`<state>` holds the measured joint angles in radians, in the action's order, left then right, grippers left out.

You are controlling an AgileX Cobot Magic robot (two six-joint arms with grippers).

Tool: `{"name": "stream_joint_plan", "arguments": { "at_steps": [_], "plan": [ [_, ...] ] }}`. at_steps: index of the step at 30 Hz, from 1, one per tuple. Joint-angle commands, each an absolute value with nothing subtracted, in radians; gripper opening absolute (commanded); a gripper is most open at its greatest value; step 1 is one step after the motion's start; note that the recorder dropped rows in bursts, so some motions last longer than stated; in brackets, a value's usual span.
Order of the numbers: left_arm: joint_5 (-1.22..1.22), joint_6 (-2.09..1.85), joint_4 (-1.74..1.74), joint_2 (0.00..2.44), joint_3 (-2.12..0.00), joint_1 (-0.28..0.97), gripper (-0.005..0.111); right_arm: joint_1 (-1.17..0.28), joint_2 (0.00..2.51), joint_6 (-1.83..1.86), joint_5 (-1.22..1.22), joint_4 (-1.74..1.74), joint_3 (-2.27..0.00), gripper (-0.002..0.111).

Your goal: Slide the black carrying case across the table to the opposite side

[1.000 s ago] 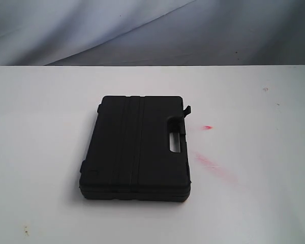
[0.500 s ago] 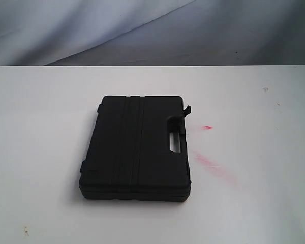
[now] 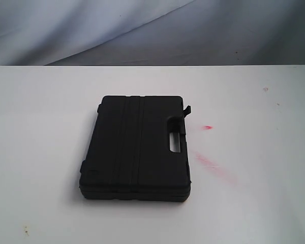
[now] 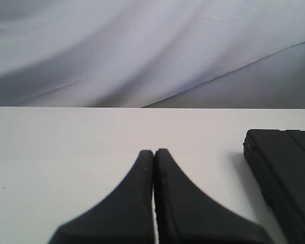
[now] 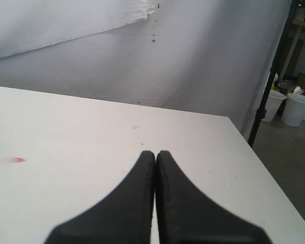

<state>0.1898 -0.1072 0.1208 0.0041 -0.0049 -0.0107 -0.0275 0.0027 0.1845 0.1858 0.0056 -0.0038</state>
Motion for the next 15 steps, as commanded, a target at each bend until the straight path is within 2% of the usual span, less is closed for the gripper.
{"name": "stream_joint_plan", "arguments": {
  "at_steps": [1, 15],
  "plan": [
    [0.207, -0.099, 0.186, 0.0, 0.0, -0.006, 0.0, -0.023, 0.0, 0.182, 0.184, 0.012, 0.0, 0.0],
    [0.236, -0.106, 0.224, 0.0, 0.0, -0.006, 0.0, -0.023, 0.0, 0.182, 0.184, 0.012, 0.0, 0.0]
  ]
}}
